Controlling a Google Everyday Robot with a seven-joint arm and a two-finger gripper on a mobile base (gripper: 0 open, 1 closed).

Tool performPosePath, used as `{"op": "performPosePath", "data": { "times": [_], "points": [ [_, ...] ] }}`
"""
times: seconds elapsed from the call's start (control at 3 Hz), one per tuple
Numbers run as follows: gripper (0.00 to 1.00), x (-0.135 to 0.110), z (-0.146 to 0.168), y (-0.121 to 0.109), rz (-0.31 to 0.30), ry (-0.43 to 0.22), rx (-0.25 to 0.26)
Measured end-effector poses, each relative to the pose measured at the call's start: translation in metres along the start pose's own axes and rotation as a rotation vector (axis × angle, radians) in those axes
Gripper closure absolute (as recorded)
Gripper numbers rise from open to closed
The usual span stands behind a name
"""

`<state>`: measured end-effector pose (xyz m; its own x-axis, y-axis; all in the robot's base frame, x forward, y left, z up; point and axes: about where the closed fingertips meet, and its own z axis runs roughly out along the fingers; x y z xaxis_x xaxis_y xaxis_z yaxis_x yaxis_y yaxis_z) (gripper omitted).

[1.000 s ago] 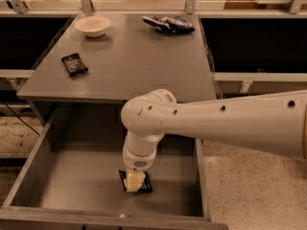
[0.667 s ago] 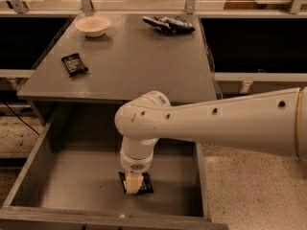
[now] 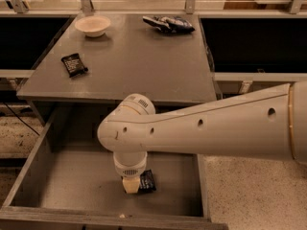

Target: Place rxbar blueberry into top drawer

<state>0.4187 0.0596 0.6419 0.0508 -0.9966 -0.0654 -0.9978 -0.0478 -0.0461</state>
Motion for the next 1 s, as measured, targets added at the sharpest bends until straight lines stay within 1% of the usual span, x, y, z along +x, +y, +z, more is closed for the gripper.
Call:
{"op": "performPosePath", "data": {
  "times": [0.33,0.67,1.0],
  "points": [
    [1.0,0.0,0.0,-0.001,0.021,0.0,0.003],
    [1.0,0.0,0.003,0.0,0.018,0.015,0.0],
    [1.0,-0.002,0.018,-0.001,0.011,0.071,-0.02]
  ]
}}
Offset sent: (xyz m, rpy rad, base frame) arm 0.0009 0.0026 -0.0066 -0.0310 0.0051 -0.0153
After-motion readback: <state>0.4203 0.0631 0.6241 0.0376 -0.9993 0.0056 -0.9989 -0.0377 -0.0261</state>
